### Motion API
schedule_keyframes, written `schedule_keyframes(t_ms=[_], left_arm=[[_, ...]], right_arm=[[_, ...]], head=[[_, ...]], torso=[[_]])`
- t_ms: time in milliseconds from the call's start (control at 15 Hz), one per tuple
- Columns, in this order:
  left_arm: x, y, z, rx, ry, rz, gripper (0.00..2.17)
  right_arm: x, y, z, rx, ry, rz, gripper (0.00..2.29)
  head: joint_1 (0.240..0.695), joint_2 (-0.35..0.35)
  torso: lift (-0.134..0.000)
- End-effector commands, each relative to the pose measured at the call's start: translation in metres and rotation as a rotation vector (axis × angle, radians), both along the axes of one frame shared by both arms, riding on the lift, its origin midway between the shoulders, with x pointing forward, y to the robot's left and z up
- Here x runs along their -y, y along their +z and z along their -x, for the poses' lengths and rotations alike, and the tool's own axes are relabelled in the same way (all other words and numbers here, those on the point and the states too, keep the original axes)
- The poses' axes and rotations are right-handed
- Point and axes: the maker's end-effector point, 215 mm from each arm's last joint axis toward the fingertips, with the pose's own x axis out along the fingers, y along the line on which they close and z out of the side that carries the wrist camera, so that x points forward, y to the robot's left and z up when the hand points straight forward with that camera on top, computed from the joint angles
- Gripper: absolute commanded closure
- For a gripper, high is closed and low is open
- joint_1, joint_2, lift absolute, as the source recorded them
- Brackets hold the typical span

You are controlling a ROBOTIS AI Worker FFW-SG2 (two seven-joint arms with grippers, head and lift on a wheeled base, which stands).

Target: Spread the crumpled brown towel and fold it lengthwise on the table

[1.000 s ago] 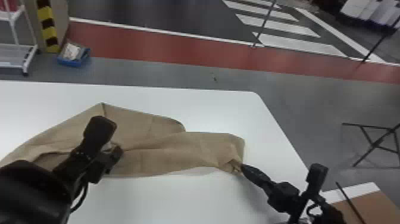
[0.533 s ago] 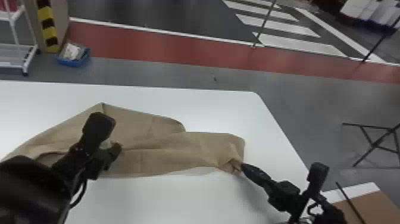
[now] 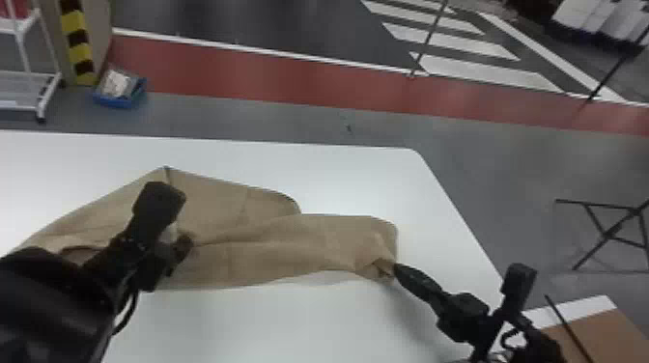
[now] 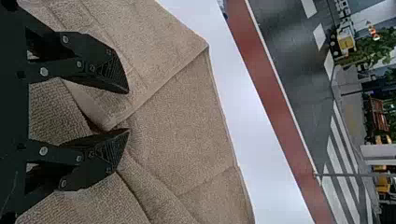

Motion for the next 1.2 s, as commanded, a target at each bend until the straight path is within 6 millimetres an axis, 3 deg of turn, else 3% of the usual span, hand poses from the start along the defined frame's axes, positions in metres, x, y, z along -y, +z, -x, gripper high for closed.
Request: schedule_keyframes(t_ms=[0, 67, 400, 600, 933, 1133], left_arm=[[-0.002, 0.000, -0.001, 0.001, 0.007, -0.003, 1.21], [-0.004, 0.000, -0.001, 0.002, 0.011, -0.005, 1.33], [-0.008, -0.003, 0.002, -0.010, 0.019, -0.004, 1.33], [-0.014, 0.002, 0.000, 0.003, 0.037, -0.007, 1.45], [-0.031, 0.042, -0.005, 0.083, 0.093, 0.038, 1.45], [-0.056, 0.060, -0.015, 0.127, 0.155, 0.034, 1.45]], right_arm=[[-0.001, 0.001, -0.001, 0.004, 0.000, -0.004, 1.21], [0.000, 0.001, 0.000, 0.002, 0.000, -0.005, 1.21], [0.001, 0.000, 0.002, 0.002, -0.002, -0.005, 1.21], [0.001, 0.002, 0.001, 0.006, -0.003, -0.008, 1.21], [0.008, 0.003, 0.003, 0.009, -0.015, -0.001, 1.21], [0.014, 0.003, 0.005, 0.009, -0.026, 0.001, 1.21]], head=[[0.695, -0.350], [0.695, -0.347], [0.695, -0.345], [0.695, -0.343], [0.695, -0.327], [0.695, -0.324]], torso=[[-0.123], [-0.123], [-0.123], [-0.123], [-0.123], [-0.123]])
